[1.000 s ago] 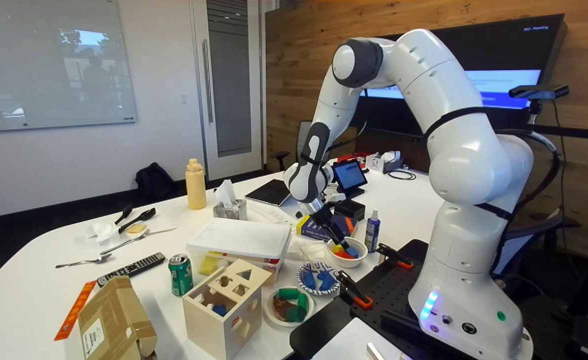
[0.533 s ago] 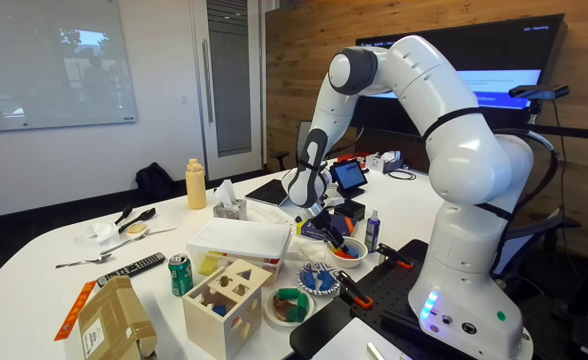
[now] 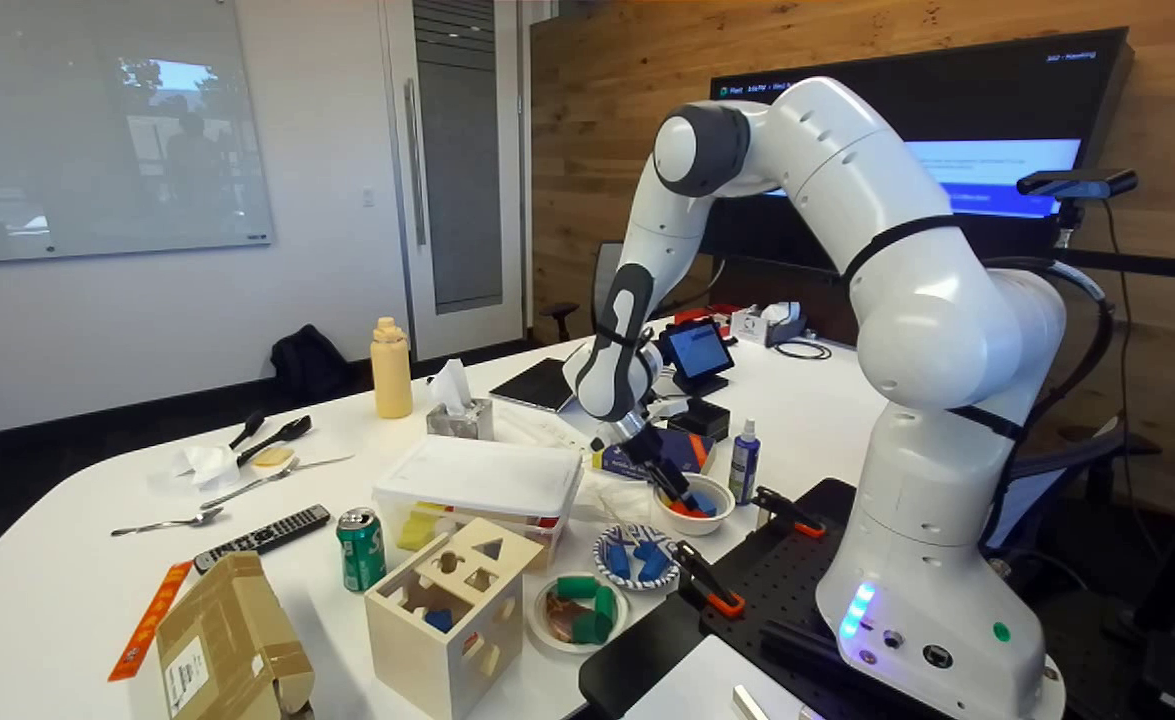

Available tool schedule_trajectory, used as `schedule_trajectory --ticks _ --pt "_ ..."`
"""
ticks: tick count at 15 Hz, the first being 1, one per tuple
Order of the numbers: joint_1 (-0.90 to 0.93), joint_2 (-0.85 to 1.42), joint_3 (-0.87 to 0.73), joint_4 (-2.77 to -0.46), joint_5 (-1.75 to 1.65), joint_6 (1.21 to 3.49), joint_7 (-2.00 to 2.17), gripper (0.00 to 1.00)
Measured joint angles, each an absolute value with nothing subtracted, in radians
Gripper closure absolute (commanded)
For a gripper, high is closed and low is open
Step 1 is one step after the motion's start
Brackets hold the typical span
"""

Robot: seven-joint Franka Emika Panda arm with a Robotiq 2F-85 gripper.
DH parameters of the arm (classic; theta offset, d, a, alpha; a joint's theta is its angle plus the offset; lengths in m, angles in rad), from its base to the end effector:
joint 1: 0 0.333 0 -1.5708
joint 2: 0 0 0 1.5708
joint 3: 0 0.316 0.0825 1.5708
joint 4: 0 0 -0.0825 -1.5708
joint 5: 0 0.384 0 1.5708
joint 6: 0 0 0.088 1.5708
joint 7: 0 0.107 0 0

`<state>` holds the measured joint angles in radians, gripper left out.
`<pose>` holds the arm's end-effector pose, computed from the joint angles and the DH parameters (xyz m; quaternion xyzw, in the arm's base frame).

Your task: Place the orange block inside the wooden object through the square whole

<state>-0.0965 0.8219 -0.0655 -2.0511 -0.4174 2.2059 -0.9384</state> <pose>0.4663 -0.0961 0.0032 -0.7860 -0.5079 0.3495 0.0467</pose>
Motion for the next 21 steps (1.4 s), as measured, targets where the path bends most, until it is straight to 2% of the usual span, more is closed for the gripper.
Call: schedule_trajectory --ticks 10,11,13,14,18,20,21 --pt "-0.098 0.831 -0.067 -2.051 -0.419 2.191 -0.939 0.01" --pt "-0.098 0.831 -0.067 -2.051 -0.419 2.189 -0.938 0.06" --pt "-0.098 0.831 -0.068 -2.051 -0.420 2.186 -0.939 0.31" --pt "-0.098 0.832 -0.068 -2.051 -0.420 2.185 -0.939 0.40" --pt "-0.098 0.835 -0.069 -2.051 -0.421 2.183 -0.939 0.72" --pt "-0.098 0.836 -0.069 -2.051 -0.422 2.182 -0.939 0.85" --pt "-0.098 0.836 -0.069 -2.051 -0.422 2.182 -0.939 0.87"
